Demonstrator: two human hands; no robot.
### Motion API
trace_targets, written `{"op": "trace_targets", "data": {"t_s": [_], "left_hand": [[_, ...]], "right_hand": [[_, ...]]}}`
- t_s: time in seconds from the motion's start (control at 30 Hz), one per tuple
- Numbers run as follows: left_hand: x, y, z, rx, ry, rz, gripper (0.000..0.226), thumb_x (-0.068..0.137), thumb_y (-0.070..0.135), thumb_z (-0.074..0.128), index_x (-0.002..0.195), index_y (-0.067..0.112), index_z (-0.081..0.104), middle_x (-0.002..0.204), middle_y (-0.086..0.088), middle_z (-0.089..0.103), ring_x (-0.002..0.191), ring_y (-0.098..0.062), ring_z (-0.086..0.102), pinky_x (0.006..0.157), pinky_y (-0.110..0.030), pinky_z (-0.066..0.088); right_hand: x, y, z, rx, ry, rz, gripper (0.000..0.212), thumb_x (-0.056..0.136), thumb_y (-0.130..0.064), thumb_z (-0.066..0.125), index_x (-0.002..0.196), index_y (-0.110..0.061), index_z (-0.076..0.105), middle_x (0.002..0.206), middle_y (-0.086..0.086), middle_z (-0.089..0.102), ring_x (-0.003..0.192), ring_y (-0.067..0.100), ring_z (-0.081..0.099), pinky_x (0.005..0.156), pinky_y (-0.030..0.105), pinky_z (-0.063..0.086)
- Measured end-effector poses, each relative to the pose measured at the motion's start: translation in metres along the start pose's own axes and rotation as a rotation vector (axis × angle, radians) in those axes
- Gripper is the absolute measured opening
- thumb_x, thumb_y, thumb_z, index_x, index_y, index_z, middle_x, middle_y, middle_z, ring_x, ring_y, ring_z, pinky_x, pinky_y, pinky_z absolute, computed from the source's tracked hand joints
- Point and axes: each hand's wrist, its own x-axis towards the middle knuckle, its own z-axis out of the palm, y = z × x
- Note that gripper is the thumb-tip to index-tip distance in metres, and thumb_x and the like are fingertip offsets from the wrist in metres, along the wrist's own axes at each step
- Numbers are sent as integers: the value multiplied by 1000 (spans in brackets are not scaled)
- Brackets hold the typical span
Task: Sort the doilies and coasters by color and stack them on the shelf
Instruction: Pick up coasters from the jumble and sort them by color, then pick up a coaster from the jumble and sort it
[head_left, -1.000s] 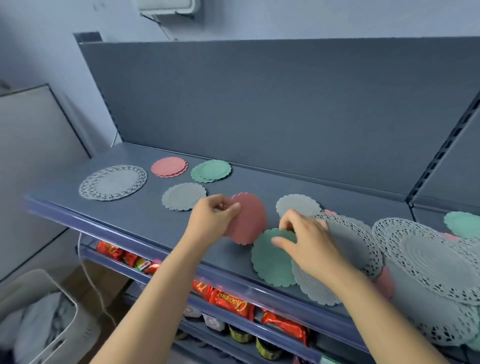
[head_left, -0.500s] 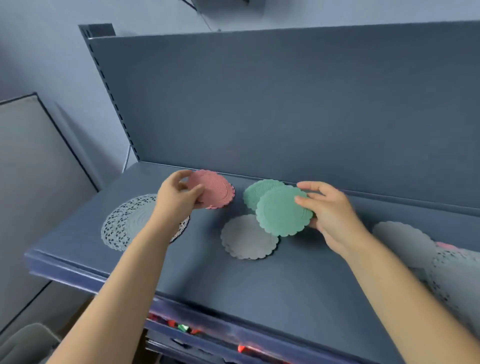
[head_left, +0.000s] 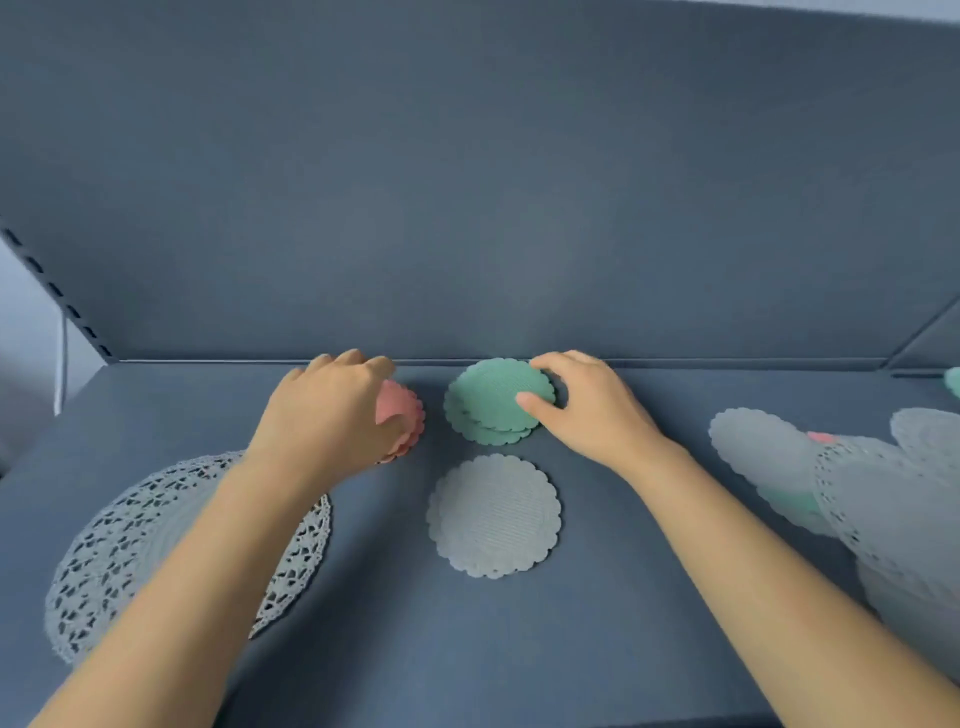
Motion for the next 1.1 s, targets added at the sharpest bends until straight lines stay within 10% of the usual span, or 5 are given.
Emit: {"op": "trace_targets", "data": {"t_s": [0.47,0.67,0.9,1.1], "left_hand": [[10,223,-1,-43,-76,392,52,89,50,52,132,23,45,132,5,53,121,-21,50,95,-32,39],[28,327,48,-323,-276,86,55,93,46,50,127,5,39,130,-15,52,116,-33,51,93,-40,43],[17,362,51,-492,-68,-275,66,81,36,72,130,6,41,126,-13,51,119,-31,43,92,-34,38],[-25,352,25,-767,43,-478,28,82,15,73,107,13,60,94,-3,50,87,-20,49,73,-25,37]], "right_hand": [[-107,122,-120,-64,6,200,42,85,-36,63,125,-27,55,121,-7,55,113,15,54,92,35,44],[-166,199,-164,47,-143,55,53,71,-43,78,120,-34,60,121,-16,57,102,3,52,91,29,44],[-187,229,-165,4,-323,-245,56,75,-50,72,127,-41,54,137,-12,42,127,9,34,104,29,29],[-183,222,-162,-184,-468,-428,58,82,-51,62,136,-39,44,146,-2,33,134,20,24,108,39,24]]}}
